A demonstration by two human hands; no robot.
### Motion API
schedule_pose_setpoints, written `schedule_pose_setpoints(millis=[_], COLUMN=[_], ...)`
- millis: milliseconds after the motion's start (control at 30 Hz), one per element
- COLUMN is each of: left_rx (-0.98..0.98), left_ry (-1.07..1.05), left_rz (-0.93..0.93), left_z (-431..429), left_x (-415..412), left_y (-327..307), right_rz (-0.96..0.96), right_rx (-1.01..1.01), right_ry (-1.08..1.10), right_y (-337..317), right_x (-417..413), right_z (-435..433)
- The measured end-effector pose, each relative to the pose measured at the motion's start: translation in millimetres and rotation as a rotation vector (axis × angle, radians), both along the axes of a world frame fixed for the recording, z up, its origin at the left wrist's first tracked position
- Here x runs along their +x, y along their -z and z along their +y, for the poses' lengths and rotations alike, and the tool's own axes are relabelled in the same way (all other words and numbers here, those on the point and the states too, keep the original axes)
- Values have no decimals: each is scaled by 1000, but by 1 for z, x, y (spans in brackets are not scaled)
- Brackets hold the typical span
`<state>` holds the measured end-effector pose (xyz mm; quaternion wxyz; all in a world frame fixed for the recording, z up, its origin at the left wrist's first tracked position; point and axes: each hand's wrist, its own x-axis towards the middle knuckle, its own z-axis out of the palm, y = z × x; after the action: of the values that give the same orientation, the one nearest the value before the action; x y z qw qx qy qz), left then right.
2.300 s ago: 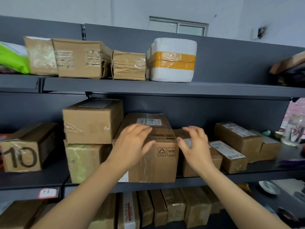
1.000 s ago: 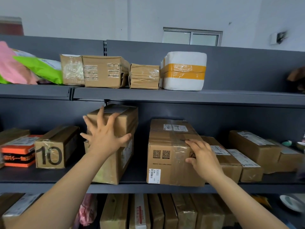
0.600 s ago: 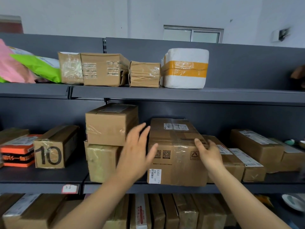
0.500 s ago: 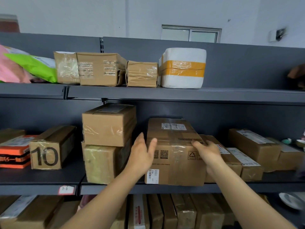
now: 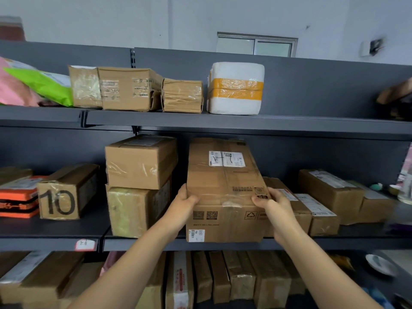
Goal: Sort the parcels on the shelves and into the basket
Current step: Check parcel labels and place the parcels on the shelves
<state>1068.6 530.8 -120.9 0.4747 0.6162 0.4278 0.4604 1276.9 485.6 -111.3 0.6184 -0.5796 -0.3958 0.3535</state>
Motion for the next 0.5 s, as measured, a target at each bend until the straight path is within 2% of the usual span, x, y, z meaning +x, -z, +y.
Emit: schedule_pose_setpoints(millis=[500], left_rx=[83], left_ry=[97], left_rz=[136], left_z=[-35], left_x=[-17], left_y=[5], right_rz=[17], right_rx=[-20], right_ry=[21], right_y=[12], right_x=[-15], right_z=[-45])
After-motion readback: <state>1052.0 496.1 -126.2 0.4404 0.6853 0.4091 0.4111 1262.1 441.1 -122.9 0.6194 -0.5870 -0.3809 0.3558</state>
